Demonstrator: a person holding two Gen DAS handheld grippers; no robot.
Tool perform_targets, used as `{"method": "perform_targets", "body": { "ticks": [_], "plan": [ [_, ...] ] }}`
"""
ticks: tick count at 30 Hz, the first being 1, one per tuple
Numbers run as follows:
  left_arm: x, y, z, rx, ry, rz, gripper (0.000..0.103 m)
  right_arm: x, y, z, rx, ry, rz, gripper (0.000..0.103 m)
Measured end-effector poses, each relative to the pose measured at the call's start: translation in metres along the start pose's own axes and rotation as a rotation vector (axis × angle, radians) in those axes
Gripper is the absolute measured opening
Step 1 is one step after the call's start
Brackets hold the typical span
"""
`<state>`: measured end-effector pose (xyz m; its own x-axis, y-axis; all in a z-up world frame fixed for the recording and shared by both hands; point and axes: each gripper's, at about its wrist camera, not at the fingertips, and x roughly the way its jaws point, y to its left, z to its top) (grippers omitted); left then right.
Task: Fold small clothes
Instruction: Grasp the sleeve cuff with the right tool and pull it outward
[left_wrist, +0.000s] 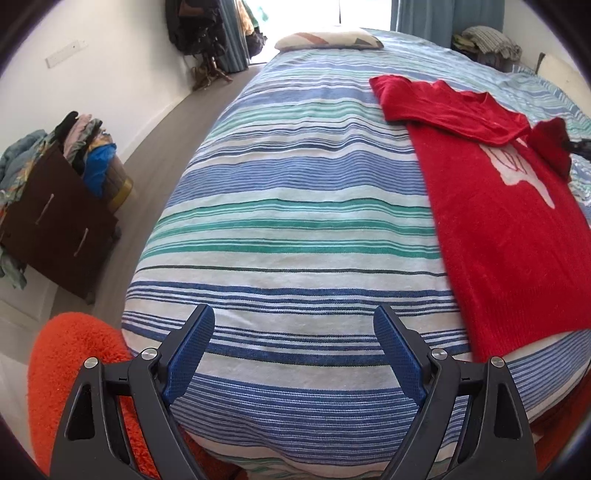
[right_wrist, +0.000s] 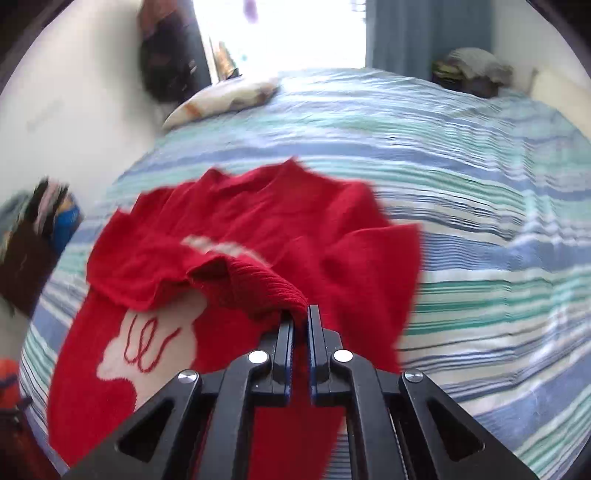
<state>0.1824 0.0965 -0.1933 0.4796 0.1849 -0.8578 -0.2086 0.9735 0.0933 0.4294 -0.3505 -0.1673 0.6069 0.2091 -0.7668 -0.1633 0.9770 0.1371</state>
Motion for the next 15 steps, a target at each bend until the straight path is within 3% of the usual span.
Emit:
{"method": "perform_targets", "body": {
  "ticks": [3, 6, 11, 15],
  "plan": [
    [0.005, -0.003, 0.002, -0.009, 0.017, -0.009, 0.089, -0.066, -0.1, -0.004, 0.247, -0.105, -0.083, 0.006],
    [0.01, -0.011, 0.005, 0.006, 0.029, -0.009, 0.089, -0.101, -0.172, -0.022, 0.352, -0.115, -0.216, 0.006],
    [0.01, -0.026, 0.005, 0.044, 0.032, -0.005, 0.089, -0.11, -0.245, -0.068, 0.555, -0.091, -0.282, 0.006],
    [0.006, -0.031, 0.002, 0.084, 0.015, 0.028, 0.089, -0.101, -0.267, -0.101, 0.65, -0.069, -0.328, 0.006]
  ]
}}
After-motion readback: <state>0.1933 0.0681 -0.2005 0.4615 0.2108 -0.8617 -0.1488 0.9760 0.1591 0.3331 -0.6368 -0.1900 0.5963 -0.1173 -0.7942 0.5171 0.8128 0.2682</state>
